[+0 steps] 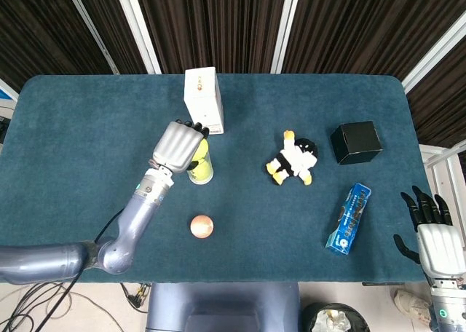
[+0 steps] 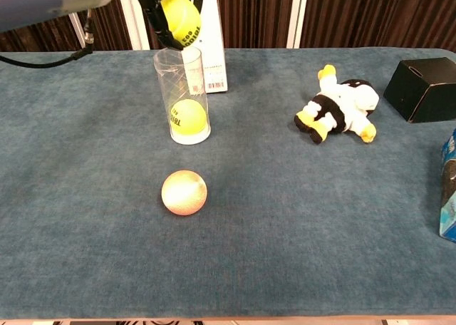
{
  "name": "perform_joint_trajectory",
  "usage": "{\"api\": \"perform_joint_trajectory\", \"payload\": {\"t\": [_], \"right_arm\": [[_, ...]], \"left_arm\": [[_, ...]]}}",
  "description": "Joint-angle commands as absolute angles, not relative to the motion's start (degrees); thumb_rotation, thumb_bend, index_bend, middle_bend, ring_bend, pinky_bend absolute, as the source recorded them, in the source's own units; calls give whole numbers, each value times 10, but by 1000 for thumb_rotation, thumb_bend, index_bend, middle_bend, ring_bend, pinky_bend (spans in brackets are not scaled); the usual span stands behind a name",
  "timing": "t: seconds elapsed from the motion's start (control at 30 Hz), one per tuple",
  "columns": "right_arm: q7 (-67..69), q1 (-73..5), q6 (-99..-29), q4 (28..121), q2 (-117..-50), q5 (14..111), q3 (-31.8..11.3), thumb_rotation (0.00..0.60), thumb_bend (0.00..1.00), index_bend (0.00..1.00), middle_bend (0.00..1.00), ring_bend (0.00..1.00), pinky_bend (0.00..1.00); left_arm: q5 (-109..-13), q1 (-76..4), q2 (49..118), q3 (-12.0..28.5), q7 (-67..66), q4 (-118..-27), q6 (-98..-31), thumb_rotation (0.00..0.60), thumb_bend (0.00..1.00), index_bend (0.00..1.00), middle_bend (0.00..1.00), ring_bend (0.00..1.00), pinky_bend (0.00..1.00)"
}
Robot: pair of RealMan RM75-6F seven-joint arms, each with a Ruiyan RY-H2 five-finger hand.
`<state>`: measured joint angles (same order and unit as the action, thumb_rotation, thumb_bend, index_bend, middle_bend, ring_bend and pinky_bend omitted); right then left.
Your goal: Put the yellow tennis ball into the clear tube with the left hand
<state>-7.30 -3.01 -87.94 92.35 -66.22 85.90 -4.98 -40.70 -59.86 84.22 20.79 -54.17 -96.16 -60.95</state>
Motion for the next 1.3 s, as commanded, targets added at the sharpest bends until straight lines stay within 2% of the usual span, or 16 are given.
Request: {"api": "perform_joint_trajectory", "payload": {"t": [0.03, 0.17, 0.33, 0.7, 0.9, 0.97, 1.13, 1.3], "right_arm": [[-71, -30, -880, 922, -662, 858, -51, 600, 352, 132, 35, 107, 53], [-68, -31, -878, 921, -661, 856, -51, 600, 352, 132, 35, 107, 53], [-65, -30, -880, 921, -660, 858, -51, 600, 352, 132, 35, 108, 54], [-66, -30, -880, 923, -659, 859, -50, 600, 352, 132, 35, 108, 54], [-63, -29, -883, 924, -657, 858, -51, 600, 352, 132, 35, 107, 54], [-59, -28, -885, 925, -655, 859, -52, 600, 352, 132, 35, 108, 54], [-53, -25, -891, 927, -652, 863, -51, 600, 352, 132, 35, 107, 54], [-60, -26, -890, 930, -654, 870, -47, 600, 351, 132, 35, 108, 54]], "left_arm": [[-401, -609, 853, 202, -547, -953, -619, 600, 258, 420, 484, 439, 473], [-400, -615, 856, 195, -549, -955, -629, 600, 192, 411, 449, 418, 456], [-395, -617, 847, 187, -553, -967, -640, 600, 89, 390, 338, 327, 404], [-386, -618, 822, 179, -557, -996, -663, 600, 71, 353, 238, 228, 329], [-428, -607, 799, 182, -527, -1053, -685, 600, 70, 270, 183, 171, 295], [-463, -587, 768, 159, -540, -1104, -711, 600, 71, 243, 148, 146, 287], [-553, -505, 690, 66, -618, -1219, -840, 600, 71, 225, 104, 111, 248], [-604, -437, 650, 13, -579, -1237, -889, 600, 70, 189, 84, 95, 224]]}}
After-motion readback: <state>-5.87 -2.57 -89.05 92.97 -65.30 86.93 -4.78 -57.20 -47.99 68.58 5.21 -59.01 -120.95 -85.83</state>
